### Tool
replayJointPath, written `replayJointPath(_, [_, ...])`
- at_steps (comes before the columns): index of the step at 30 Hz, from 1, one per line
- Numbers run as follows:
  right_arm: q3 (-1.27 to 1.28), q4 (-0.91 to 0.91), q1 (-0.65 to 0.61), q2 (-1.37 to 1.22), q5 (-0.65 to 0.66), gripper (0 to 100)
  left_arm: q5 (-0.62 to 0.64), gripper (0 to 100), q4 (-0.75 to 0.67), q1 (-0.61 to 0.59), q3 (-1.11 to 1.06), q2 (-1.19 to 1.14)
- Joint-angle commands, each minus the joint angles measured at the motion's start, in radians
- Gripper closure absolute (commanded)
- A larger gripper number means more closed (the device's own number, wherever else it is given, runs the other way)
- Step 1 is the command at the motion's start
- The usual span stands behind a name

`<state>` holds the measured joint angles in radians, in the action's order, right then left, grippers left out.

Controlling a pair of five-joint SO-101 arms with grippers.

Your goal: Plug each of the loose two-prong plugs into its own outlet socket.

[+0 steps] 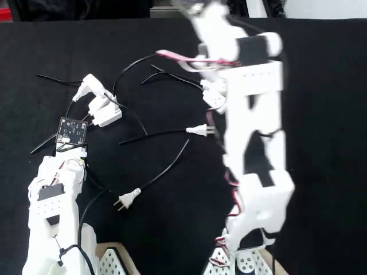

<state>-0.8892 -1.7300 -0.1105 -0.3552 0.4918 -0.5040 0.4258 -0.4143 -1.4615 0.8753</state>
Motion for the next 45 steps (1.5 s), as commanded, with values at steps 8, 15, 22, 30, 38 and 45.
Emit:
replayJointPath(8, [0.361, 0.091, 0.158, -0.091, 0.290, 74.0, -0.002, 87, -0.017, -0.004, 0.007, 0.020])
replayJointPath(15, [0.366, 0.224, 0.097, -0.257, 0.373, 73.7, -0.002, 87, -0.017, 0.013, 0.001, 0.021])
replayJointPath(22, [0.298, 0.264, 0.051, -0.349, 0.520, 74.0, -0.002, 86, -0.018, 0.015, 0.002, 0.020])
replayJointPath(30, [0.185, 0.433, 0.044, -0.535, 0.523, 74.0, -0.002, 86, -0.018, 0.015, 0.001, 0.023])
replayJointPath(38, [-0.068, 0.235, 0.043, -0.654, 0.520, 91.9, -0.002, 74, -0.037, 0.015, -0.004, 0.020])
replayJointPath(45, [-0.334, -0.009, 0.046, -0.671, 0.519, 98.7, -0.003, 73, -0.068, 0.016, -0.036, 0.029])
